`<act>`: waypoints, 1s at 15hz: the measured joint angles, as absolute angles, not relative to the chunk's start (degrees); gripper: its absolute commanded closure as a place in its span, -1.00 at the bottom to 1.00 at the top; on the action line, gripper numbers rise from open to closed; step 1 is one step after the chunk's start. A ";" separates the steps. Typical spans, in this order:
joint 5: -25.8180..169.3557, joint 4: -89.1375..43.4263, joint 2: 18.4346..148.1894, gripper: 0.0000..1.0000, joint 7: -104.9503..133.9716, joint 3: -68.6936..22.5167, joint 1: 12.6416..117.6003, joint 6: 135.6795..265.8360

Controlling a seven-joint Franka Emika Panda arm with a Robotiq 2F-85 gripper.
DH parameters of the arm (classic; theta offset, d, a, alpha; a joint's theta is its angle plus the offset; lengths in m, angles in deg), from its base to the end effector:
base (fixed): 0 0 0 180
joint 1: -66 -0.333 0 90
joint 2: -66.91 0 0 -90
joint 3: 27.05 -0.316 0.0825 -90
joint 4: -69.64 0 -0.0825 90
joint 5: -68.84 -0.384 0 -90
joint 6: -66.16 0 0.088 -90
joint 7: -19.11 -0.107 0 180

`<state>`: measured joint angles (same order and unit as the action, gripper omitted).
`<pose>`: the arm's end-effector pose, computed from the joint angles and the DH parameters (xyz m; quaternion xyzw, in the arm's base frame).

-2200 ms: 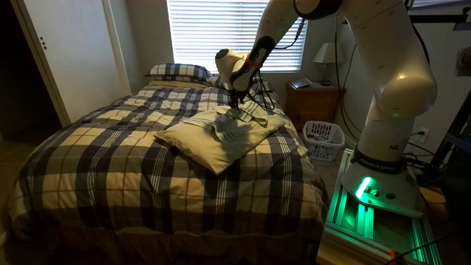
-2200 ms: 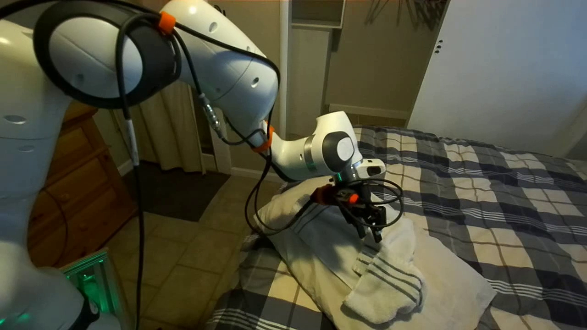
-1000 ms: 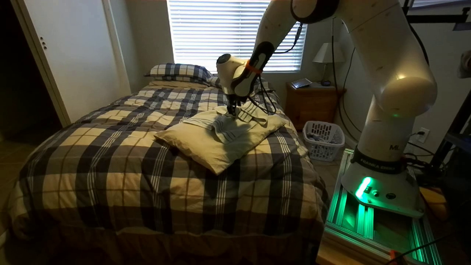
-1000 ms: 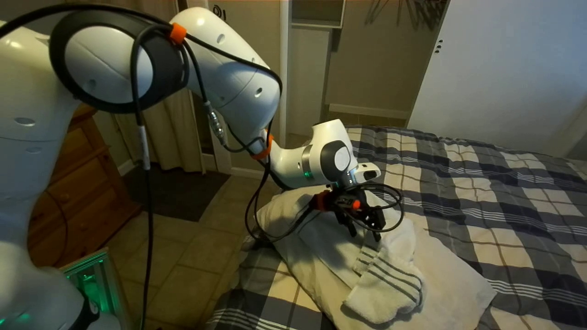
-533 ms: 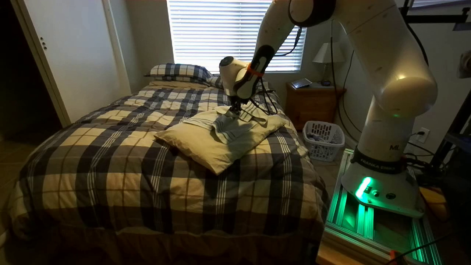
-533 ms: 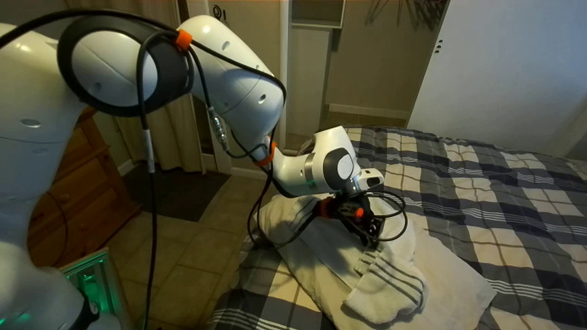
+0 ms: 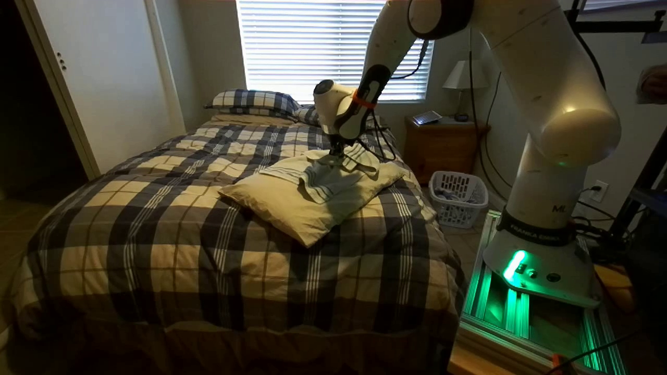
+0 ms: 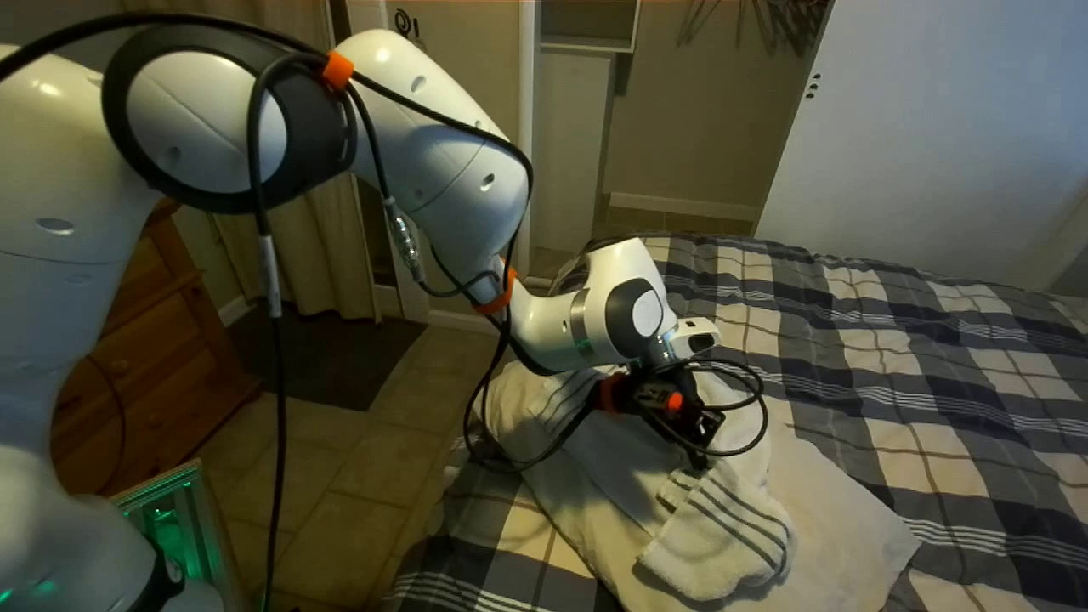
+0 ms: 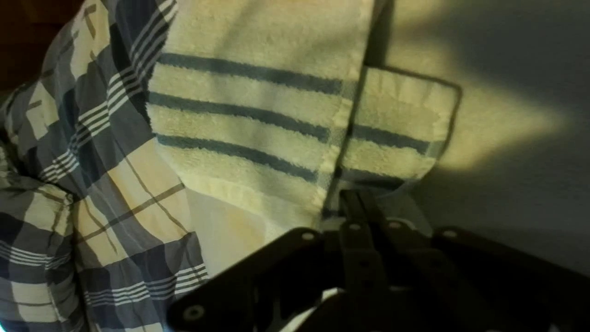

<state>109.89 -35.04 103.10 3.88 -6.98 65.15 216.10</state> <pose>0.6359 -0.1865 0.2171 0.9521 0.0417 0.0574 0.2974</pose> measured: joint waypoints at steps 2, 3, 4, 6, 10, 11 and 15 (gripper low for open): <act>112.82 -34.90 103.09 0.95 0.95 -4.39 64.27 216.17; 114.52 -34.69 103.07 0.94 -0.94 -3.15 63.93 216.38; 116.48 -34.36 103.05 0.96 -3.01 -1.94 63.61 216.57; 120.66 -33.42 102.99 0.95 -7.50 0.05 63.16 216.66; 130.43 -31.12 103.02 0.95 -19.04 3.47 63.13 216.34; 132.85 -30.49 103.05 0.96 -22.42 4.02 63.56 216.01; 140.71 -28.03 103.50 0.94 -33.68 3.86 66.80 212.91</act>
